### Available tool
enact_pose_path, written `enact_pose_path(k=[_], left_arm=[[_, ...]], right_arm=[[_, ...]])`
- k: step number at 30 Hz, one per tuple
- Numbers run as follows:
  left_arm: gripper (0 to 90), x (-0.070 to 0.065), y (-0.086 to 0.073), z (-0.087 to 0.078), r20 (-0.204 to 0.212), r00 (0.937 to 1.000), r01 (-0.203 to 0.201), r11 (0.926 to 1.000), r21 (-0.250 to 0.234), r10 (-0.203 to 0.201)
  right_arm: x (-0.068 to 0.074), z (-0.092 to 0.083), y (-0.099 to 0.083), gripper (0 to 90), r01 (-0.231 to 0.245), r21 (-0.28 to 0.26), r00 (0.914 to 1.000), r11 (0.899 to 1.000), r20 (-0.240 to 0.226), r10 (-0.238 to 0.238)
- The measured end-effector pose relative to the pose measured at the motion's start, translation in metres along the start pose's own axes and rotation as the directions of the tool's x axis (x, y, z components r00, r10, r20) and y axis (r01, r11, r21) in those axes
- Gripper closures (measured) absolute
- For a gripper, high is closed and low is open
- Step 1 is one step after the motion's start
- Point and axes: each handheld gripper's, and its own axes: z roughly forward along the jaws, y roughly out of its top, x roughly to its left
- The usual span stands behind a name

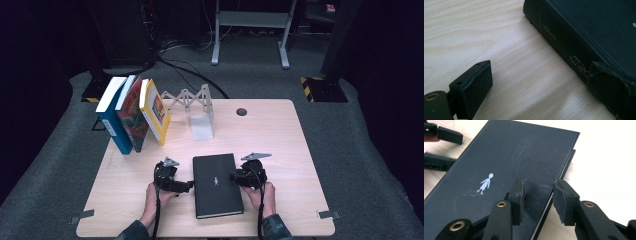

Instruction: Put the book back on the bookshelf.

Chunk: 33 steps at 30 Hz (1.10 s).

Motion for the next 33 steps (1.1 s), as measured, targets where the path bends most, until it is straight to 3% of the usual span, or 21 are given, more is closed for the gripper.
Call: enact_pose_path(k=[1,2,10,11,18,20,22,27,33], left_arm=[[5.8,0.0,0.0,0.0,0.006,0.9999,-0.009,0.9999,0.007,0.009],[5.8,-0.002,0.0,0.001,0.009,0.9999,0.009,1.0,0.002,-0.009],[5.4,-0.008,0.005,0.006,0.02,0.9996,-0.023,0.9997,0.011,0.022],[5.3,-0.01,0.005,0.007,0.026,0.9997,-0.004,1.0,0.008,0.003],[4.9,-0.013,0.01,0.012,0.069,0.9976,-0.008,0.9999,0.006,0.008],[4.7,-0.012,0.011,0.013,0.09,0.9959,0.012,0.9999,-0.003,-0.012],[4.3,-0.01,0.013,0.014,0.108,0.9941,0.017,0.9999,-0.001,-0.016],[4.7,-0.006,0.02,0.014,0.112,0.9937,0.012,0.9999,-0.004,-0.011],[5.4,0.001,0.03,0.017,0.133,0.9893,0.065,0.9972,-0.037,-0.06]], right_arm=[[-0.002,0.001,0.001,63.0,0.009,-0.002,1.0,1.0,0.0,-0.009],[-0.003,0.001,0.003,63.3,0.004,0.003,1.0,1.0,0.0,-0.004],[-0.01,0.008,0.016,66.0,0.043,0.004,0.9978,0.999,0.051,-0.043],[-0.011,0.008,0.017,66.2,0.035,0.002,0.9979,0.999,0.055,-0.035],[-0.019,0.013,0.024,66.9,0.044,-0.006,0.9963,0.999,0.075,-0.043],[-0.018,0.013,0.025,66.8,0.03,-0.007,0.9968,1.0,0.074,-0.029],[-0.02,0.012,0.024,66.0,0.032,-0.014,0.9968,0.999,0.073,-0.031],[-0.025,0.001,0.012,57.0,-0.035,-0.003,0.9978,0.999,0.057,0.035],[-0.025,-0.021,-0.011,51.8,-0.043,0.004,0.9966,0.999,0.07,0.043]])
